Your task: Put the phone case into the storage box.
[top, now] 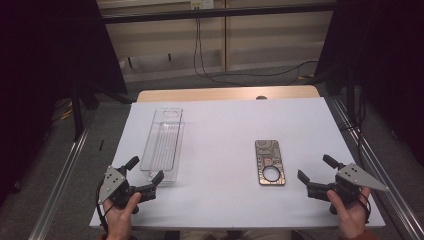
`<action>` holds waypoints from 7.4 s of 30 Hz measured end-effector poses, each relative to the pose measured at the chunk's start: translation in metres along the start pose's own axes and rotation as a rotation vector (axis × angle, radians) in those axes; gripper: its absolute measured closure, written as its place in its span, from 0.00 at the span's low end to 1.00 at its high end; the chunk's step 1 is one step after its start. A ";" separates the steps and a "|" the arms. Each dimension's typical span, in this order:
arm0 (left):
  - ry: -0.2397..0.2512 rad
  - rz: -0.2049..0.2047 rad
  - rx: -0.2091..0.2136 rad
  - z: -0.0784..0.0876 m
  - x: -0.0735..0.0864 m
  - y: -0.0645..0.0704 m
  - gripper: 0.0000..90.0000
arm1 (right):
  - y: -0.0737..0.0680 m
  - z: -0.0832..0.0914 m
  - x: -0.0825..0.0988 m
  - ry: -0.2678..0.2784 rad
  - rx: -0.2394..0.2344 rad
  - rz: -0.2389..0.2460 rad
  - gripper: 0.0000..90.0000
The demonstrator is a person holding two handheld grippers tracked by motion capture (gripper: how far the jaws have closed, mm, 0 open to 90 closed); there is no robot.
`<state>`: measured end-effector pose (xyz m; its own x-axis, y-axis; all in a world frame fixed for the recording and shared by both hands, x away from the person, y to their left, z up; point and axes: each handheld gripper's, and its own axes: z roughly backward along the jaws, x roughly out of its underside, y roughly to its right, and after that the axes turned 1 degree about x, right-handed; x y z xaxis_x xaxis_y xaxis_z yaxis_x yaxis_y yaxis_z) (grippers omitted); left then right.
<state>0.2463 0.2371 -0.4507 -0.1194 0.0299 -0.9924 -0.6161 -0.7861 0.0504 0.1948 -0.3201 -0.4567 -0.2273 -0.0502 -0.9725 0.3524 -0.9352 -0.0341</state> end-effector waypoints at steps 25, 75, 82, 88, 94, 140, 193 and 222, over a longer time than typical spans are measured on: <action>-0.010 0.001 0.011 -0.006 0.000 0.001 0.02 | -0.006 -0.002 0.004 -0.035 -0.094 -0.008 0.02; -0.034 -0.012 0.013 -0.007 0.002 0.000 0.02 | -0.027 -0.070 -0.030 -0.049 -0.229 0.012 0.08; -0.032 -0.013 0.014 -0.007 0.002 -0.001 0.02 | -0.035 -0.082 -0.036 -0.069 -0.263 0.019 0.10; -0.035 -0.015 0.015 -0.007 0.002 -0.001 0.02 | -0.044 -0.092 -0.044 -0.103 -0.340 0.025 0.27; -0.035 -0.015 0.016 -0.007 0.003 -0.001 0.02 | -0.047 -0.099 -0.047 -0.156 -0.388 0.035 0.41; -0.041 -0.019 0.015 -0.007 0.003 -0.001 0.02 | -0.076 -0.147 -0.055 -0.898 -0.549 0.100 1.00; -0.049 -0.020 0.025 -0.007 0.003 -0.001 0.02 | -0.036 -0.125 -0.025 -0.989 -0.502 0.087 1.00; -0.042 -0.008 0.029 -0.008 0.003 0.001 0.02 | 0.000 -0.115 -0.025 -0.987 -0.431 0.093 1.00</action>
<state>0.2515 0.2321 -0.4544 -0.1470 0.0626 -0.9871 -0.6390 -0.7678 0.0465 0.3049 -0.2784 -0.4584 -0.7464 -0.5548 -0.3675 0.6517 -0.7211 -0.2351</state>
